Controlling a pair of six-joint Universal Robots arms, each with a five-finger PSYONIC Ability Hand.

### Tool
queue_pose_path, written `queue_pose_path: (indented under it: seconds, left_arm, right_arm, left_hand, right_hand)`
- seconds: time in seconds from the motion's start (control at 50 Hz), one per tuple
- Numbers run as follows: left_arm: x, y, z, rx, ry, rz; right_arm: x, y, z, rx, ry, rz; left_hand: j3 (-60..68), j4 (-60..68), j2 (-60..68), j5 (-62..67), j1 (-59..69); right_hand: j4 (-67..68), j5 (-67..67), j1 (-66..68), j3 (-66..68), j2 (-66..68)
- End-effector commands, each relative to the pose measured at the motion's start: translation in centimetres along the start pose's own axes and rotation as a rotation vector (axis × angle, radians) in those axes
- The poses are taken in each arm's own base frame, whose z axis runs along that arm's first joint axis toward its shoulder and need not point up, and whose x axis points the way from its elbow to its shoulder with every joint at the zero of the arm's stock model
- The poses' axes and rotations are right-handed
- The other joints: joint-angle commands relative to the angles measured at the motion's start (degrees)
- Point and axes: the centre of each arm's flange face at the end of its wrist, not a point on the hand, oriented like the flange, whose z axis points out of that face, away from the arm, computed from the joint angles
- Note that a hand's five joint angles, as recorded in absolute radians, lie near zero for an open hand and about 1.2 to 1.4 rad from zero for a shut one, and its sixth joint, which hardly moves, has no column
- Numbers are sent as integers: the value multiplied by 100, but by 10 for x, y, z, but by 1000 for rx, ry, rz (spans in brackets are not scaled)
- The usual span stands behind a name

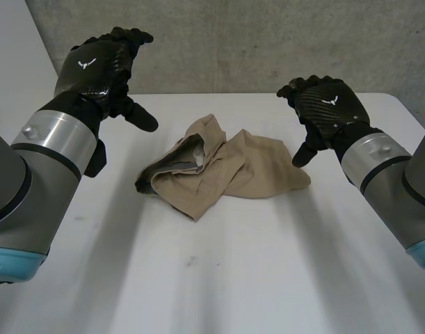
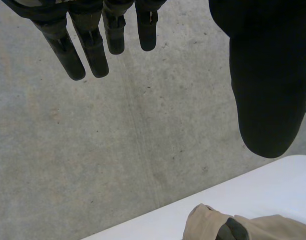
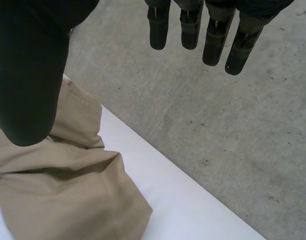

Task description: Fold the shorts.

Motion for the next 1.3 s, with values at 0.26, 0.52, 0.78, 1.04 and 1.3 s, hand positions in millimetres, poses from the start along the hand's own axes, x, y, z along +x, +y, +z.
queue_pose_path:
  seconds: [0.26, 0.52, 0.78, 1.04, 1.3]
  left_arm:
    - [22, 88, 79, -116, 129, 115]
    - [32, 149, 124, -119, 158, 226]
    - [35, 136, 132, -64, 156, 218]
    - [157, 75, 63, 35, 549, 36]
    - [235, 123, -4, -108, 770, -93]
  right_arm:
    - [0, 5, -17, -16, 0, -16]
    - [13, 22, -29, -66, 38, -12]
    - [26, 34, -28, -91, 47, -2]
    - [104, 26, -21, -57, 281, -6]
    - [135, 26, -27, -68, 388, -9]
  left_hand:
    - [135, 843, 878, 847, 870]
    - [1009, 1717, 1752, 1721, 1743]
    - [6021, 6729, 6764, 6732, 6755]
    - [6021, 6729, 6764, 6732, 6755]
    - [3392, 4100, 4135, 4104, 4126]
  right_hand:
    - [-341, -375, -149, -225, -274]
    - [-341, -375, -149, -225, -274]
    - [-341, -375, -149, -225, -274]
    - [-341, -375, -149, -225, -274]
    - [-341, -375, -149, -225, -274]
